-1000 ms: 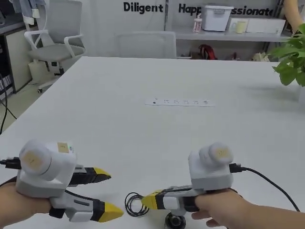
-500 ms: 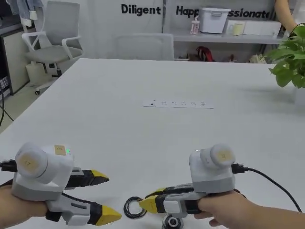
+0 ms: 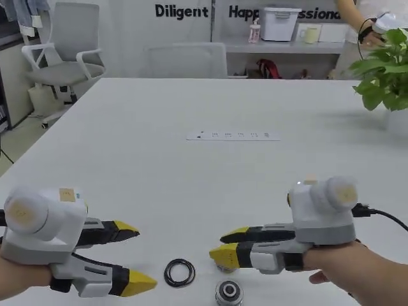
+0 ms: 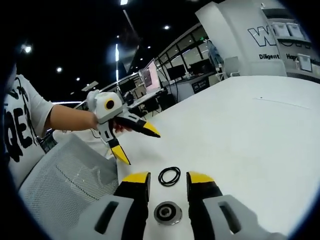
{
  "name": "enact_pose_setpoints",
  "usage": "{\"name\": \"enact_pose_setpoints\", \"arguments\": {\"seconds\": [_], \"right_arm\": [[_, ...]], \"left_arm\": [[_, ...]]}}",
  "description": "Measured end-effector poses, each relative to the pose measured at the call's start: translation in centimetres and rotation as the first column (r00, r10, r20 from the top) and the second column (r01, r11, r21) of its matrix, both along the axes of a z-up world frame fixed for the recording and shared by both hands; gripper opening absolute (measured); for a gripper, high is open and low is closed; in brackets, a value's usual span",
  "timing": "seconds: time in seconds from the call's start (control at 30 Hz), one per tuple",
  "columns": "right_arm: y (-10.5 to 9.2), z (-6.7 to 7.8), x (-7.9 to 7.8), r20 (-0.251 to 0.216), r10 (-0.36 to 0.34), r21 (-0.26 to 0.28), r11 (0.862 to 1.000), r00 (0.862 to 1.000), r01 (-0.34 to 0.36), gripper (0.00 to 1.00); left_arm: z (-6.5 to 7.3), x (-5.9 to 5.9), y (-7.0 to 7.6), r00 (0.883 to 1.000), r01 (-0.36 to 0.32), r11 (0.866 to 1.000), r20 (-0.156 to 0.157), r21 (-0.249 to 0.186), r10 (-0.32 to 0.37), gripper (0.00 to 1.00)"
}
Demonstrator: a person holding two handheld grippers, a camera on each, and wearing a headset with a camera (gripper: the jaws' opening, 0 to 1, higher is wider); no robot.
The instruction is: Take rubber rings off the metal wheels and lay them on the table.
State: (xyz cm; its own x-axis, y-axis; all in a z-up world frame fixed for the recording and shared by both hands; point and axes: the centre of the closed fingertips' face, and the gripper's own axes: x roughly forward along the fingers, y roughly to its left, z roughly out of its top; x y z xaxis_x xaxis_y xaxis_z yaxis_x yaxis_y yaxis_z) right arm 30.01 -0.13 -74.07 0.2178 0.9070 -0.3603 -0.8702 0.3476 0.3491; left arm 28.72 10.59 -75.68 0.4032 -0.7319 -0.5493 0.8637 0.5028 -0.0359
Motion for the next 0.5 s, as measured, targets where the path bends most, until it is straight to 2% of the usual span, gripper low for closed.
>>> {"name": "enact_pose_setpoints", "arguments": {"seconds": [0.17, 0.37, 0.5], "right_arm": [[-1.9, 0.6, -0.2, 0.082, 0.005, -0.022, 1.0, 0.997, -0.004, 0.35], [-3.9, 1.0, -0.4, 0.154, 0.012, -0.053, 0.999, 0.988, -0.004, 0.45], [-5.4, 1.2, -0.5, 0.179, 0.006, -0.066, 0.998, 0.984, 0.006, 0.51]], "left_arm": [[0.5, -0.4, -0.1, 1.0, 0.005, 1.0, 0.007, 0.001, -0.005, 0.62], [1.1, -0.7, -0.3, 1.0, 0.007, 1.0, 0.014, -0.008, -0.006, 0.63], [1.6, -0.9, -0.4, 1.0, 0.007, 1.0, 0.022, -0.015, -0.007, 0.65]]}}
